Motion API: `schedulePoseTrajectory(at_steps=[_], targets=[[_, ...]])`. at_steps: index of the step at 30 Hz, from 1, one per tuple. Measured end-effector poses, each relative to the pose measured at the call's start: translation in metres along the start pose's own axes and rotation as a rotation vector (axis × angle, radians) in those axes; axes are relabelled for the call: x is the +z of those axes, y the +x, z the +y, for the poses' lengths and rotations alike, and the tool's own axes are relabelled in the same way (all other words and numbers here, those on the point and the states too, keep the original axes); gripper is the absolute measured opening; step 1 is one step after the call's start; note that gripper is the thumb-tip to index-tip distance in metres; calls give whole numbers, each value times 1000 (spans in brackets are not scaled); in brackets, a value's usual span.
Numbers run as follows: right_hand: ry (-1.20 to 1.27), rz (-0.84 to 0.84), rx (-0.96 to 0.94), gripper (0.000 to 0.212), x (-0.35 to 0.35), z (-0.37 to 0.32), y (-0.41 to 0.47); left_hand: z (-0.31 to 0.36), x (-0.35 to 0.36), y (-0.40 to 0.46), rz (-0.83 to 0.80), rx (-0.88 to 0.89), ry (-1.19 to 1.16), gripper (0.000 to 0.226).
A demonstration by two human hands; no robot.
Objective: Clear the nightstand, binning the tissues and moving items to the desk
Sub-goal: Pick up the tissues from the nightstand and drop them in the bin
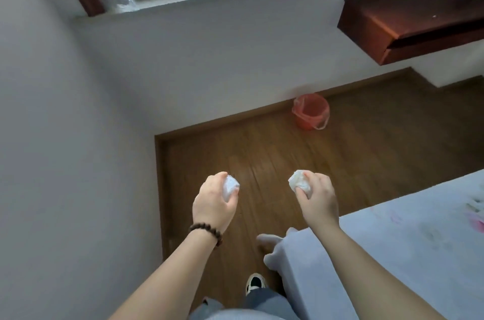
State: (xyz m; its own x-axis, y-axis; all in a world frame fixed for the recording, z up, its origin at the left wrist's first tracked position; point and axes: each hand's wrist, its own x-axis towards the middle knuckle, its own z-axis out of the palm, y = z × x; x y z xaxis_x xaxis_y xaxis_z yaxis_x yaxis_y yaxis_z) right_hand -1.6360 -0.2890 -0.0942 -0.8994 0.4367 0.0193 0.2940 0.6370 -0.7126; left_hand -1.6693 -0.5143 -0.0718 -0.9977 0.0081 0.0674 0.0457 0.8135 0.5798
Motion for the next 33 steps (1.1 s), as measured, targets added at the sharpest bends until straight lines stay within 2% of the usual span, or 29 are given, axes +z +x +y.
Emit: schedulePoseTrajectory(at_steps=[14, 21, 26, 33], targets=[[-59, 174, 248, 38, 26, -4, 226, 55, 78, 301, -157, 190, 11, 40], [-66, 258, 367, 38, 44, -32, 345, 90, 110, 447, -244, 318, 9, 36], [-69, 304, 434, 39, 38, -36, 405, 125, 136, 517, -289, 370, -23, 36], [-74, 330, 461, 37, 16, -9, 474, 171, 189, 568, -338, 407, -30, 35]])
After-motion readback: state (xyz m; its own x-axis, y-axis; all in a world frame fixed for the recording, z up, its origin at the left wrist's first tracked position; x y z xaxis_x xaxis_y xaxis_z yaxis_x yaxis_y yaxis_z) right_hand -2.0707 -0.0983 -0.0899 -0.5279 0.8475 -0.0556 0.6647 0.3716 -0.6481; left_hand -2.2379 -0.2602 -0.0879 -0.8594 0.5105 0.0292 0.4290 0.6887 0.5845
